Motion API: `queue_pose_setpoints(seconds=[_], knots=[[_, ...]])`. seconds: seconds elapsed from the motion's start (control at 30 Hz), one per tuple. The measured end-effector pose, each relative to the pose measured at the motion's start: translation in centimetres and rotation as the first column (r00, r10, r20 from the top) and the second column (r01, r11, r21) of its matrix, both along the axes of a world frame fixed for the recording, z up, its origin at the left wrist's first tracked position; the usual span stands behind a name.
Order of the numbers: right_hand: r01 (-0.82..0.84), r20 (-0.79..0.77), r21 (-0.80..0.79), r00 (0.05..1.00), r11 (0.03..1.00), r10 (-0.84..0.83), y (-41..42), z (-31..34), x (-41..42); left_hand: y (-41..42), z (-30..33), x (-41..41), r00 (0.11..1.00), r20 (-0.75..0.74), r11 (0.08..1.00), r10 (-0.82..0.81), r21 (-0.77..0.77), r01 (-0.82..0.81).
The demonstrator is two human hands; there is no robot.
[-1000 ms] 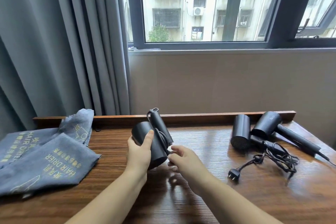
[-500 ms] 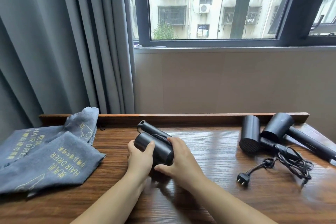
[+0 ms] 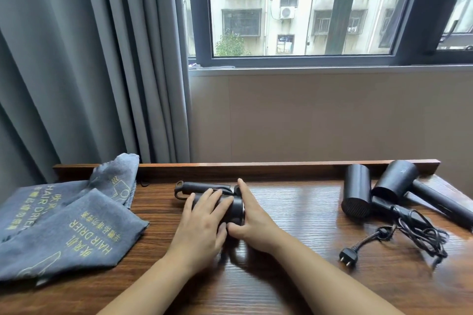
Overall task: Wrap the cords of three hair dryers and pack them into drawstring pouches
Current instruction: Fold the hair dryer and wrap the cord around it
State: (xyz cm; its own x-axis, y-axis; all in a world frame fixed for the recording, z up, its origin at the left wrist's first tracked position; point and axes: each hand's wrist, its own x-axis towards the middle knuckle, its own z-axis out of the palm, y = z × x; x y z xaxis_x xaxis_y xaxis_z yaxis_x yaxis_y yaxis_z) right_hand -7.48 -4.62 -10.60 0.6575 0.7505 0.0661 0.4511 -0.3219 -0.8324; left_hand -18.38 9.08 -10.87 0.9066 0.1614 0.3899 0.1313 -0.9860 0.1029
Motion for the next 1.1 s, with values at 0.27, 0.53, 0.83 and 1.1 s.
queue_pose_setpoints(seconds=[0.27, 0.53, 0.83, 1.1], knots=[[0.117, 0.086, -0.106, 0.990, 0.988, -0.108, -0.1, 0.4, 0.6, 1.1, 0.4, 2.0, 0.979, -0.024, 0.977, 0.202, 0.068, -0.200], [0.061, 0.258, -0.232, 0.966, 0.971, 0.001, -1.3, -0.7, 0.7, 4.2, 0.2, 3.2, 0.949, -0.040, 0.949, 0.314, 0.045, -0.312], [0.052, 0.451, -0.109, 0.892, 0.993, 0.002, -5.7, 0.6, 1.4, 1.5, 0.2, 3.1, 0.983, 0.101, 0.988, 0.150, 0.010, -0.152], [0.668, 0.694, -0.284, 0.639, 0.688, -0.333, -12.8, 3.2, 8.2, -3.9, -2.1, 3.3, 0.959, 0.031, 0.924, -0.282, -0.260, 0.280]])
